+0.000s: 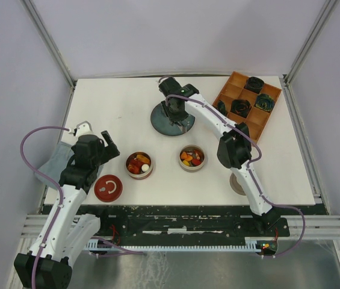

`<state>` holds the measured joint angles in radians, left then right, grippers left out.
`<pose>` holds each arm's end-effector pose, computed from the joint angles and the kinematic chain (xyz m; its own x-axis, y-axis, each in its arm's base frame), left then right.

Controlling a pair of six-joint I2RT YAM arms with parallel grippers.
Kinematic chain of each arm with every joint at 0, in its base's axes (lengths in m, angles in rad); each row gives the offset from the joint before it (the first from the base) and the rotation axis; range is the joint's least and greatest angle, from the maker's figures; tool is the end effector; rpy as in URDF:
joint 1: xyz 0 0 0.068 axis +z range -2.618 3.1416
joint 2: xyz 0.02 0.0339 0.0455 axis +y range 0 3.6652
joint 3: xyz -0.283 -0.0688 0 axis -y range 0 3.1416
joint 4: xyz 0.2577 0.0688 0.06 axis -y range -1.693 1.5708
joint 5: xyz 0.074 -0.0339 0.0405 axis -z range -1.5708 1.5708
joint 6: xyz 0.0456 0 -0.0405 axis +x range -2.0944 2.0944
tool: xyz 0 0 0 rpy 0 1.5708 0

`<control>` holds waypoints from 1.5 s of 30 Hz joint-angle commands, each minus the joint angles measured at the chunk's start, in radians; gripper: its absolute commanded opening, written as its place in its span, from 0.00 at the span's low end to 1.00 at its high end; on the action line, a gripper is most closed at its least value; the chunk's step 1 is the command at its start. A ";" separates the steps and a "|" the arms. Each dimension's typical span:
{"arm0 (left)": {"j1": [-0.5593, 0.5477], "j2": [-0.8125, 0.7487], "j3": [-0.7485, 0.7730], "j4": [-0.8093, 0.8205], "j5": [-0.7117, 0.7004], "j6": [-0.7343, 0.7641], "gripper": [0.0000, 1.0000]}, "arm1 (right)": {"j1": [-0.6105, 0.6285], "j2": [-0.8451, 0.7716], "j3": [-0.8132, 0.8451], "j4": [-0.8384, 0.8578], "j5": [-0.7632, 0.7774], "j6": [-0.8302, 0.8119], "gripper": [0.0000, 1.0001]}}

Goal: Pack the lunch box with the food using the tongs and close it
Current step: Pick up the fake food from the plate, then place the fake food in the packing box.

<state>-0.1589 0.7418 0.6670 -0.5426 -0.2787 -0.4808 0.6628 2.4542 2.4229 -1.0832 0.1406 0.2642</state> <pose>0.1688 -0.0143 0.2771 -0.4747 -0.3742 -0.7966 -0.3259 0.9155 -0.2359 0.4380 0.3338 0.2380 -0.8295 -0.3195 -0.4582 -0.3563 0.9343 -0.0064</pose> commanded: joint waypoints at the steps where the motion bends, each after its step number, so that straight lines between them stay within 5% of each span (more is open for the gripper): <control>1: 0.004 -0.001 0.003 0.046 -0.004 0.028 0.99 | -0.004 -0.086 0.010 0.029 -0.025 0.007 0.45; 20: 0.003 0.005 0.003 0.049 0.005 0.029 0.99 | -0.003 -0.335 -0.217 -0.009 -0.009 -0.011 0.41; 35: 0.003 -0.013 0.006 0.044 -0.011 0.028 0.99 | -0.003 -0.744 -0.658 -0.067 -0.059 -0.005 0.41; 45: 0.004 -0.007 0.003 0.048 -0.003 0.028 0.99 | 0.016 -0.850 -0.821 -0.127 -0.158 0.010 0.41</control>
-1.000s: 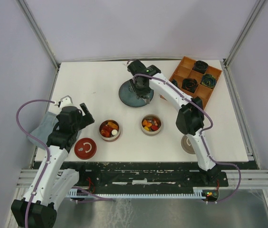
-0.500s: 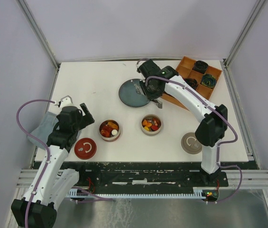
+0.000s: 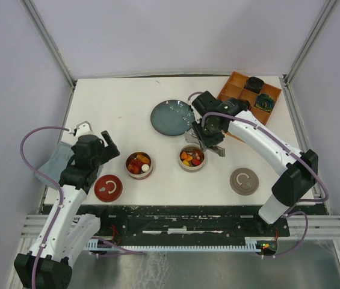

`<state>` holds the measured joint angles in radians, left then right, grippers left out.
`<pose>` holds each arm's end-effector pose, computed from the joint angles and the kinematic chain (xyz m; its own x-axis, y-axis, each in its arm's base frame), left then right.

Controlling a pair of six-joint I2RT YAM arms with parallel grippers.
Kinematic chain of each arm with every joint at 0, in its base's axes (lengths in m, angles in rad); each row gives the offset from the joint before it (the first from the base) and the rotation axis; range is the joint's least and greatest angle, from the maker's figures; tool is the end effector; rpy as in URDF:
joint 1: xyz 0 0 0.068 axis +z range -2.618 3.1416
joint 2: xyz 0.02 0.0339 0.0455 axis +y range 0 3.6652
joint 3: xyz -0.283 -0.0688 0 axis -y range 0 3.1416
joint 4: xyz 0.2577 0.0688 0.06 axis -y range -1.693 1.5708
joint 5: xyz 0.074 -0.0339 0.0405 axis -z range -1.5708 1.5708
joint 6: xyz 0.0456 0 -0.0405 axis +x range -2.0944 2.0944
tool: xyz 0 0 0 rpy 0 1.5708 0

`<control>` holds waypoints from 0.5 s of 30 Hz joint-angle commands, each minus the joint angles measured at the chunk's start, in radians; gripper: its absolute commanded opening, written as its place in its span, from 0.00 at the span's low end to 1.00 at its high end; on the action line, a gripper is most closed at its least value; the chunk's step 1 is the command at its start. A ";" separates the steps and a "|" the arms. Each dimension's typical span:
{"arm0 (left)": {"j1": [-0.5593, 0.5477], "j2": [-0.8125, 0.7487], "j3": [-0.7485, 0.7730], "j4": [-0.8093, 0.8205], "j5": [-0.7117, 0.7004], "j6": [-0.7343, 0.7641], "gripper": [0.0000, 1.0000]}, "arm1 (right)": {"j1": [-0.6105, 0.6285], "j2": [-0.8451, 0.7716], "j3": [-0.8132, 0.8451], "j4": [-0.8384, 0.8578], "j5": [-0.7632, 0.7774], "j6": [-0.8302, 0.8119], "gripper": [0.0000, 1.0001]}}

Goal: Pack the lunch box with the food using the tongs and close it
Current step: Place the fake food in the packing box.

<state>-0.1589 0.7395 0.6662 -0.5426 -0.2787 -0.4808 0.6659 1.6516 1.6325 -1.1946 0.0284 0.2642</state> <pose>0.1684 -0.0143 0.2771 -0.4736 -0.3744 -0.7972 -0.3255 0.9155 -0.2366 0.2709 0.2111 0.3386 -0.8704 -0.3518 -0.3444 -0.3962 0.9158 0.0656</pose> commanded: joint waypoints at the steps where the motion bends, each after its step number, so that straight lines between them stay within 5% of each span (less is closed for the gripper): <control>1: 0.003 -0.005 0.004 0.048 -0.004 0.028 0.99 | 0.018 -0.046 -0.037 -0.025 -0.048 0.011 0.41; 15: 0.003 -0.003 0.004 0.050 0.000 0.028 0.99 | 0.063 -0.009 -0.059 -0.057 0.016 0.005 0.41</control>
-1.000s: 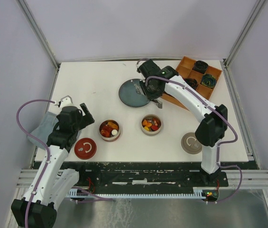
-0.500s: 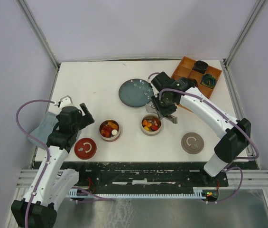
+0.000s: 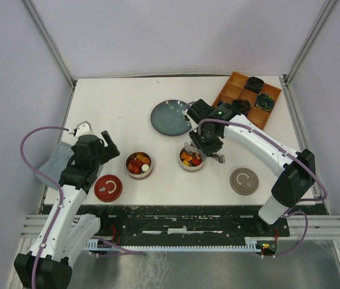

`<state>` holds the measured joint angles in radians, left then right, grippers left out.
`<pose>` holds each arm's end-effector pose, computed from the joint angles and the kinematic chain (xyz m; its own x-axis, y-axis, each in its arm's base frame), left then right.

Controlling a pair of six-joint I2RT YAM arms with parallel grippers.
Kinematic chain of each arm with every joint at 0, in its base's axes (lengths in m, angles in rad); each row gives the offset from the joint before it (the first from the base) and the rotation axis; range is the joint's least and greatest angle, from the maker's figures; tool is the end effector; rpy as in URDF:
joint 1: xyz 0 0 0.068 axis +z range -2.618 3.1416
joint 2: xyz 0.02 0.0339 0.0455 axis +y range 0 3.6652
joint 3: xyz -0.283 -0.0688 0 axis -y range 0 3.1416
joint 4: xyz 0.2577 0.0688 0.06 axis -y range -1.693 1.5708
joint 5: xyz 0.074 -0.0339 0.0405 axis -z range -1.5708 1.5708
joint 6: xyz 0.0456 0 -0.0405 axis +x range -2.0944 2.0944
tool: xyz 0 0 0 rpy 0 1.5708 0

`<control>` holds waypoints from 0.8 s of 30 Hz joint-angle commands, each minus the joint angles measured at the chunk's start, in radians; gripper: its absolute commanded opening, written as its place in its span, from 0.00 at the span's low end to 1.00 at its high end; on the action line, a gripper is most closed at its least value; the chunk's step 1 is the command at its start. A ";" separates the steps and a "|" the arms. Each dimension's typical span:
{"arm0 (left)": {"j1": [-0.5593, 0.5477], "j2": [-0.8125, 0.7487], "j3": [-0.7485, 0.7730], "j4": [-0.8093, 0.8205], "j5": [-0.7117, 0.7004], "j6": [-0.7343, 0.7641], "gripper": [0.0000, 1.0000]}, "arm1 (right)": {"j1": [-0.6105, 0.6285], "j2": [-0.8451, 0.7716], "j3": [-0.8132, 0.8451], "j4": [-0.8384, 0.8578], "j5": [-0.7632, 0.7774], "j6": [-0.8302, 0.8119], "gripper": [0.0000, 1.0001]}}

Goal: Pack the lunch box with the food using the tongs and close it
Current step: Place the fake food in the packing box.

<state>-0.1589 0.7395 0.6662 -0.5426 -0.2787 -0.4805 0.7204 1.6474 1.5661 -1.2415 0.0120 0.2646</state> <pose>0.1684 -0.0143 0.2771 -0.4737 -0.3742 -0.7973 -0.3254 0.9156 -0.2364 0.2504 0.2191 0.3186 -0.8751 -0.4202 -0.2400 -0.4440 0.8945 0.0530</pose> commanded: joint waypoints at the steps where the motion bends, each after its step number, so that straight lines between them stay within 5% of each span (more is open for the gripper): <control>1: 0.004 -0.003 0.004 0.049 -0.001 0.028 0.99 | 0.012 -0.006 0.008 -0.013 0.035 0.004 0.41; 24: 0.004 0.006 0.005 0.048 -0.001 0.028 0.99 | 0.027 0.016 -0.010 0.014 0.077 0.018 0.47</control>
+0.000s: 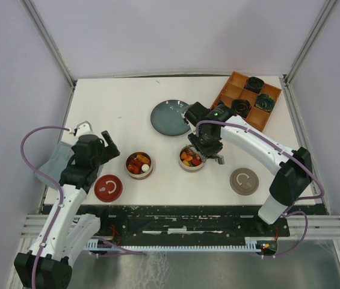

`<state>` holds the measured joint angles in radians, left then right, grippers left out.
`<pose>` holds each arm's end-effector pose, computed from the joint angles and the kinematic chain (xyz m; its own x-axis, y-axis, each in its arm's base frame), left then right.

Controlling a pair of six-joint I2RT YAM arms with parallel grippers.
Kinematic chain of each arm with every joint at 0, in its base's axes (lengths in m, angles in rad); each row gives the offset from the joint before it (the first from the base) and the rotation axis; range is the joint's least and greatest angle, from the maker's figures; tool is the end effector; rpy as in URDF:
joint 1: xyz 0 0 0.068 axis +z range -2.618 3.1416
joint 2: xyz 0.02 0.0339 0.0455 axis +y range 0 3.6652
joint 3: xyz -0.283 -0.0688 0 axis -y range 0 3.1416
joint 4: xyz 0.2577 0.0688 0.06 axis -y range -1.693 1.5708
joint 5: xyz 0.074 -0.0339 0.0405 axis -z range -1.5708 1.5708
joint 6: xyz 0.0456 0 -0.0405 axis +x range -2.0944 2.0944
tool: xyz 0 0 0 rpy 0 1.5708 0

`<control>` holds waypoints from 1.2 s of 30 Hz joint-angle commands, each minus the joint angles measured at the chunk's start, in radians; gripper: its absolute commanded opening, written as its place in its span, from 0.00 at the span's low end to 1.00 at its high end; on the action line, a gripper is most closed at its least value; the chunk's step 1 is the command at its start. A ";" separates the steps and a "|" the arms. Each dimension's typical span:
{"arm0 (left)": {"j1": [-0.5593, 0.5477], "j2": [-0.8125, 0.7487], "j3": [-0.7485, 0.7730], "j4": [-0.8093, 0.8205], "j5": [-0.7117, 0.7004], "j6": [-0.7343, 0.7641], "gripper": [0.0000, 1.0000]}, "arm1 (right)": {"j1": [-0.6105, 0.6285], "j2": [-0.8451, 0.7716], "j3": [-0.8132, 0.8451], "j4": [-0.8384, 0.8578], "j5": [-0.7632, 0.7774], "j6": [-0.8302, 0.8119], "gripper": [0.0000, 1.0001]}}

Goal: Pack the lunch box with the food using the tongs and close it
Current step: Place the fake food in the packing box.

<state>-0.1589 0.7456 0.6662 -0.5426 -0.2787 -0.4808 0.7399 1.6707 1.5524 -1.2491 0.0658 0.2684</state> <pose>0.1694 -0.0144 0.2762 -0.4784 -0.3737 -0.7947 -0.3269 0.9157 -0.2338 0.2497 0.2239 0.3072 -0.8732 -0.4389 -0.2118 -0.4474 0.8943 -0.0085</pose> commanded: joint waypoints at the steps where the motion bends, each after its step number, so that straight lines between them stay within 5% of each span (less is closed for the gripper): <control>1: 0.002 0.000 0.004 0.047 0.000 0.028 0.99 | 0.007 -0.007 0.005 0.023 0.023 0.014 0.48; 22: 0.003 0.005 0.004 0.049 0.005 0.028 0.99 | 0.023 -0.006 0.018 -0.025 -0.073 -0.009 0.46; 36: 0.003 0.006 0.004 0.048 0.007 0.029 0.99 | 0.028 0.021 0.031 -0.060 0.046 -0.003 0.46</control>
<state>-0.1589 0.7532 0.6662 -0.5426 -0.2779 -0.4805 0.7639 1.6730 1.5528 -1.3075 0.0814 0.2642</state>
